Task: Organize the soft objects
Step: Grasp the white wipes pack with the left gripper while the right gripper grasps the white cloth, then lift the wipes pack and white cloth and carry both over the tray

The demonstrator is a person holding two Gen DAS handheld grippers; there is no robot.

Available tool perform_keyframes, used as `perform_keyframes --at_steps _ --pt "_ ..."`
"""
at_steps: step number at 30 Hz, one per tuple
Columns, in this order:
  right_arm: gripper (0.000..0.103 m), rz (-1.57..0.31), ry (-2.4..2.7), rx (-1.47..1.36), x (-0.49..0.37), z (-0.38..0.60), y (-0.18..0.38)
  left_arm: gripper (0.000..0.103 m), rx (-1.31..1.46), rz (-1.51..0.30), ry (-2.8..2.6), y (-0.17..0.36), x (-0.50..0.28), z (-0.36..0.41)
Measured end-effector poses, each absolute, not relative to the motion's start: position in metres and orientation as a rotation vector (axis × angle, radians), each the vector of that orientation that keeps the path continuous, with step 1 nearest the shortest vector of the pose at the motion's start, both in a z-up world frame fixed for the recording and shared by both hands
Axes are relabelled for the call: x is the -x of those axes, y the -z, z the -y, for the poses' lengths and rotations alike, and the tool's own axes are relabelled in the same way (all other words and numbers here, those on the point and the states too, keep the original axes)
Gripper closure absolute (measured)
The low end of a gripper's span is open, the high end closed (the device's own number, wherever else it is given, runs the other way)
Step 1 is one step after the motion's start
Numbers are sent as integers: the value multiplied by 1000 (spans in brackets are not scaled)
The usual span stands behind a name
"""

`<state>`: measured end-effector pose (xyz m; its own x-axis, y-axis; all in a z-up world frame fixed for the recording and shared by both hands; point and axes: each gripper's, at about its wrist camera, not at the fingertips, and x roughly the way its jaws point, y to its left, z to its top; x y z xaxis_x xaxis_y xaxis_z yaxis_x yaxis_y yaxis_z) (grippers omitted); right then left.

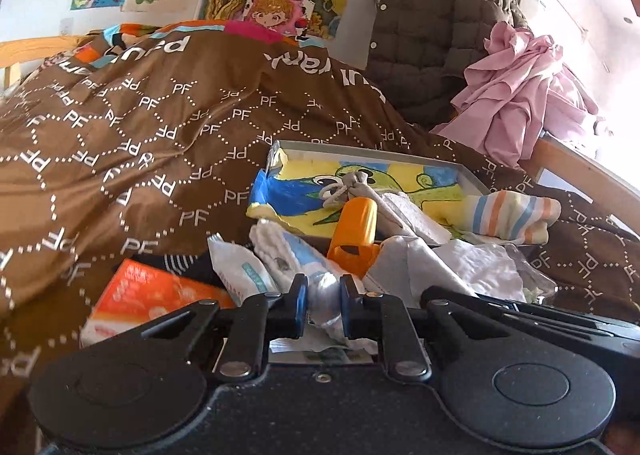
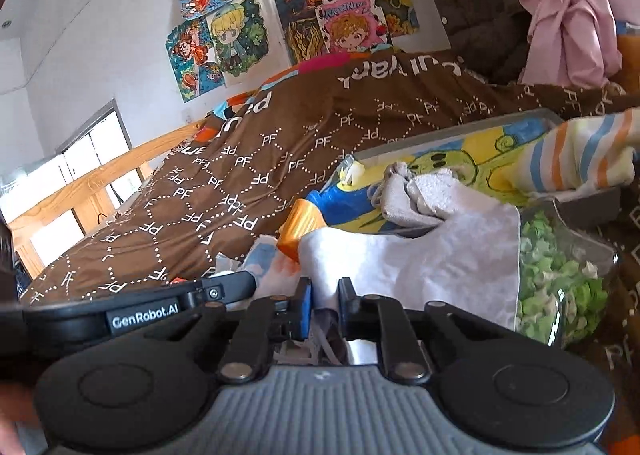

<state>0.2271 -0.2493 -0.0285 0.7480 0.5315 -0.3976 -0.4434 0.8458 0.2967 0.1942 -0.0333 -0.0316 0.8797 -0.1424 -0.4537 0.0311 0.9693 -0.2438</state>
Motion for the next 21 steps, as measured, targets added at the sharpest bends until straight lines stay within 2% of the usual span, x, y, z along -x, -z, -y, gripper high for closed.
perform_keyframes --at_steps 7,15,21 --pt "86 -513 -530 -224 -222 265 25 86 298 -492 69 38 -174 43" --pt "78 -526 -525 -204 -219 266 27 87 327 -494 64 40 -159 45" --pt "77 -509 -530 -173 -215 258 27 86 344 -505 57 46 -157 43"
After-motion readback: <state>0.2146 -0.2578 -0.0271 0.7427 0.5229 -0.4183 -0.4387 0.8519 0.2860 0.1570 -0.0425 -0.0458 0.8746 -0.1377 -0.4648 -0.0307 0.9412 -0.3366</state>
